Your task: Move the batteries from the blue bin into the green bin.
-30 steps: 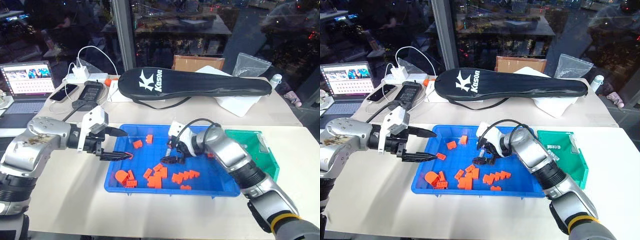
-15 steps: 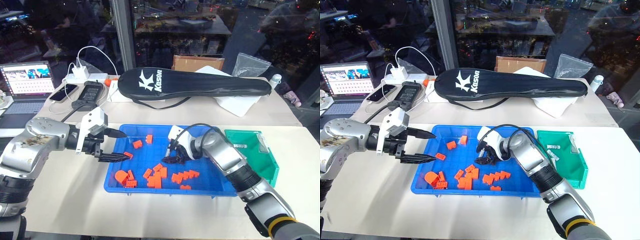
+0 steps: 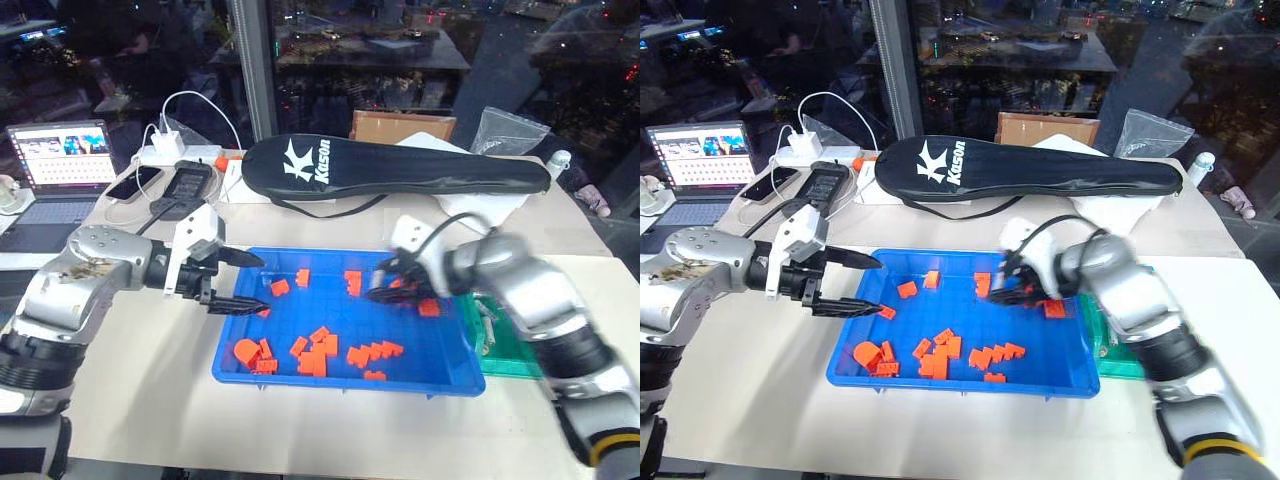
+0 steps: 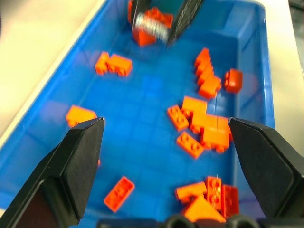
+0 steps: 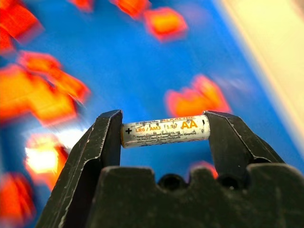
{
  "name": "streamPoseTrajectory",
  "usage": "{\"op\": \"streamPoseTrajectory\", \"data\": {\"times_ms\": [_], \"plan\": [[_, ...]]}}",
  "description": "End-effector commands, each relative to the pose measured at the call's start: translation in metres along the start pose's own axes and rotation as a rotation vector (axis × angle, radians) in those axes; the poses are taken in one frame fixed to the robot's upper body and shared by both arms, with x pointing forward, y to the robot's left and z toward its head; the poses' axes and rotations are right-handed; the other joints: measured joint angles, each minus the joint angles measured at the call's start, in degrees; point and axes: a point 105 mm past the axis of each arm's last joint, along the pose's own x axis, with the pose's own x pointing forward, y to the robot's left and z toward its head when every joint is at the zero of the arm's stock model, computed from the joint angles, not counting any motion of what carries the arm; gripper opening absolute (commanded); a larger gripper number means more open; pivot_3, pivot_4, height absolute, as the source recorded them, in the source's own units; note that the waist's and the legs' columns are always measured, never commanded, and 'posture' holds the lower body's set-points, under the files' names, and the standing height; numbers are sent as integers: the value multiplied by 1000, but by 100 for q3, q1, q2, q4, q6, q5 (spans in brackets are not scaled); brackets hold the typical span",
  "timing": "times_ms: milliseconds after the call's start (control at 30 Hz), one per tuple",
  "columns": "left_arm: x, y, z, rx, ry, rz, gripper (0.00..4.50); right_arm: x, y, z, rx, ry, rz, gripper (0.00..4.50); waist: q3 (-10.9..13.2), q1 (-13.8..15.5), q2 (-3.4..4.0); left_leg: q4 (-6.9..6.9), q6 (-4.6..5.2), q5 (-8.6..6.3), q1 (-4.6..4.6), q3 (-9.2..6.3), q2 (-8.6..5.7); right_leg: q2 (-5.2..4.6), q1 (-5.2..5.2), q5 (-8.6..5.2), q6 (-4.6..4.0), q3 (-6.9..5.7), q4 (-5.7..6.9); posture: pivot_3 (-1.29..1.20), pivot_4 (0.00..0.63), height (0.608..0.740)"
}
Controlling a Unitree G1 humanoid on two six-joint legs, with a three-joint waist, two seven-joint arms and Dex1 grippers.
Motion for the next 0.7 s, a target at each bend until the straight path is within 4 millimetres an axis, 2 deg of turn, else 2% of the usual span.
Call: {"op": "streamPoseTrajectory", "data": {"times_ms": [33, 100, 167, 233, 400, 467, 567, 700], "plan": [[5, 1, 13, 39, -49, -34, 4500, -45, -23, -6, -15, 42, -108, 2500, 0, 0, 2, -3, 0, 0, 1, 0, 0, 0, 0, -1, 2, 1, 0, 0, 150, 740], [8, 7, 18, 43, -67, -27, 4500, -65, -28, -25, 15, 111, -134, 2500, 0, 0, 2, -4, 1, 0, 1, 1, 0, 0, -1, -2, 2, 3, 0, 0, 150, 740], [12, 15, 19, 58, -68, 7, 4500, -74, -24, -43, 49, 171, -119, 2500, 0, 12, 1, -4, 1, 0, 1, -1, -1, 0, 3, -2, 2, 1, -1, 0, 150, 740], [15, 20, 19, 63, -72, 24, 4500, -76, -19, -57, 56, 216, -105, 2500, -1, 19, -1, -2, 3, -1, 1, 1, -2, -1, 5, -2, 2, 2, -2, 0, 150, 740], [22, 20, 21, 75, -79, 18, 4500, -71, -18, -72, 89, 240, -122, 2500, -1, -114, 14, 4, 3, -1, 5, 4, -2, 0, 4, -1, 4, 11, 5, 0, 150, 740], [23, 20, 21, 82, -74, 22, 4500, -69, -19, -74, 95, 245, -129, 3506, -1, -136, 14, 3, 3, -1, 8, 3, -1, 1, 5, -1, 5, 10, 6, 0, 150, 740], [23, 23, 18, 100, -50, 54, 4500, -71, -23, -80, 99, 271, -157, 4366, -1, -136, 14, 4, 3, -1, 5, 1, -2, 1, 5, -2, 5, 10, 5, 0, 150, 740], [22, 29, 19, 85, -57, 89, 4500, -75, -26, -77, 100, 263, -173, 4444, -1, -122, 15, 4, 3, -1, 4, 2, -2, 0, 6, -2, 5, 10, 4, 0, 150, 740]]}}
